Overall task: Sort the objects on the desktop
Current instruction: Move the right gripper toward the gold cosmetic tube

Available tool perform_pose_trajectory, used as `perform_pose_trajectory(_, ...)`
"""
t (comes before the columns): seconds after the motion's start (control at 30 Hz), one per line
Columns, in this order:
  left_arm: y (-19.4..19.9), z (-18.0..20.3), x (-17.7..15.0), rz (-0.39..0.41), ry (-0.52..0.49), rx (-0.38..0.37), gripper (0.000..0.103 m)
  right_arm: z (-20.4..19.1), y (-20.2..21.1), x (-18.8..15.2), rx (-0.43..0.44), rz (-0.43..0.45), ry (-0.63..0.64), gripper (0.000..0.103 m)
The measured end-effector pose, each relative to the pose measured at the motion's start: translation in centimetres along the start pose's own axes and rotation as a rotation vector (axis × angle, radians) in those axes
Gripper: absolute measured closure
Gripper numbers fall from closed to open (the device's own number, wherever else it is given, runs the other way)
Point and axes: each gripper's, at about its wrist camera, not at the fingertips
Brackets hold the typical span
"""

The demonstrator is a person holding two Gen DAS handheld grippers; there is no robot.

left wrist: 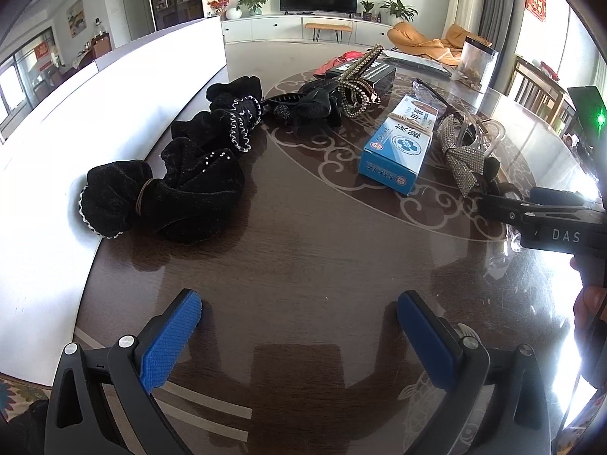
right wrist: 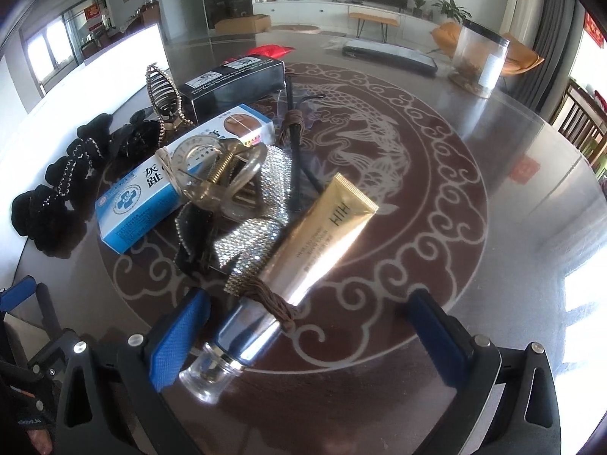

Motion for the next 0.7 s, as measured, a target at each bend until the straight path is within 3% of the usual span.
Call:
perform_pose_trajectory(0.33,-0.01,0.04,0.02,0.003,-0.002,0.000,0.000,-0.03,0.32,-0.79,0.000,0.068,0.006,0.000)
perform_pose_trajectory(0.7,0.05,0.04,0.02,0.015,0.000,0.004,0.000,-0.09,0.33,-0.86,-0.002,0.078,0.006,0.000)
Point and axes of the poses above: each gripper's, at about its wrist camera, not at the fingertips, and y roughly against the way its jaws point, z to its right, x to its top, and after that the axes turned 4 degrees about x, right-handed
